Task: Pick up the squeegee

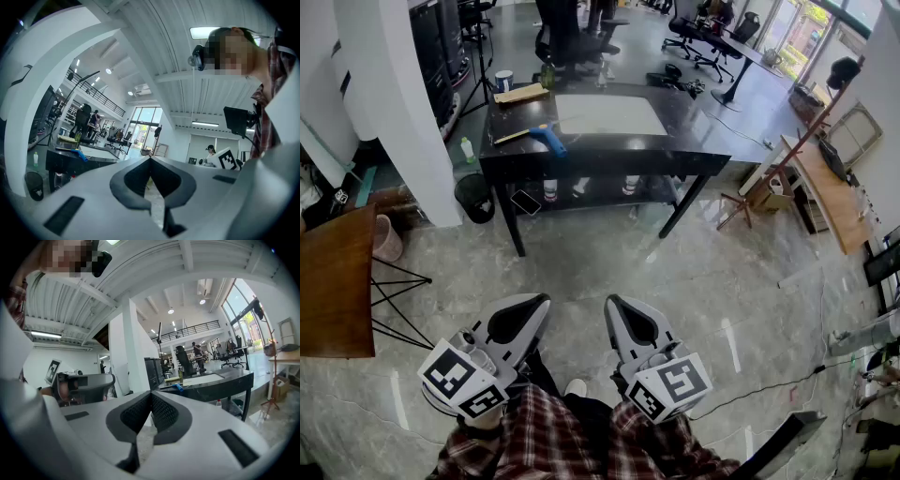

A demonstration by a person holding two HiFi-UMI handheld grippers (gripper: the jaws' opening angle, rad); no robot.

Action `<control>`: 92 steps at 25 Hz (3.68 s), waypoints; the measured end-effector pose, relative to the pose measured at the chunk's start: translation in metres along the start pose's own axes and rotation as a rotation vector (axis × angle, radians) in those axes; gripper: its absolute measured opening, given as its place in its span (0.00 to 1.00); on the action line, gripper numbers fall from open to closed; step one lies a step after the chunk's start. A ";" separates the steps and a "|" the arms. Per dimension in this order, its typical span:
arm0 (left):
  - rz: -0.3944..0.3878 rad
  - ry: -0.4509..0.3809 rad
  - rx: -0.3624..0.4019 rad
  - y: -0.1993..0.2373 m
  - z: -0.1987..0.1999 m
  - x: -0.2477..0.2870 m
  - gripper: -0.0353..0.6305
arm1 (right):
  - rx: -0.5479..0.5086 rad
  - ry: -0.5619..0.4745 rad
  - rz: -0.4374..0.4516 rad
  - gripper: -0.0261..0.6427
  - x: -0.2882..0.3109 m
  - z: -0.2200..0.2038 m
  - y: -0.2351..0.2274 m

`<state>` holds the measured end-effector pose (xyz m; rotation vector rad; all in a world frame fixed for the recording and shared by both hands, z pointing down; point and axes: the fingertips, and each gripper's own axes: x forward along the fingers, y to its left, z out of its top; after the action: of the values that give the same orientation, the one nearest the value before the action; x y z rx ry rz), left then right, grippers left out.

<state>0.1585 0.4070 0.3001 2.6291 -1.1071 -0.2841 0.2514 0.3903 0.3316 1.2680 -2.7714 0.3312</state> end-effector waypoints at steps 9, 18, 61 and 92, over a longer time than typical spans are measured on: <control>-0.029 0.007 0.003 0.109 0.043 0.030 0.07 | 0.004 0.001 -0.022 0.06 0.112 0.023 -0.010; -0.069 0.015 0.039 0.219 0.081 0.042 0.07 | 0.002 -0.039 -0.054 0.06 0.236 0.047 -0.024; 0.024 0.016 -0.072 0.494 0.143 0.245 0.07 | 0.025 0.069 0.030 0.06 0.538 0.114 -0.207; -0.164 -0.003 -0.141 0.592 0.174 0.284 0.07 | -0.024 0.120 -0.167 0.06 0.625 0.136 -0.232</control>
<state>-0.0913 -0.2248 0.3068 2.5965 -0.8402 -0.3854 0.0191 -0.2495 0.3355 1.4123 -2.5434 0.3479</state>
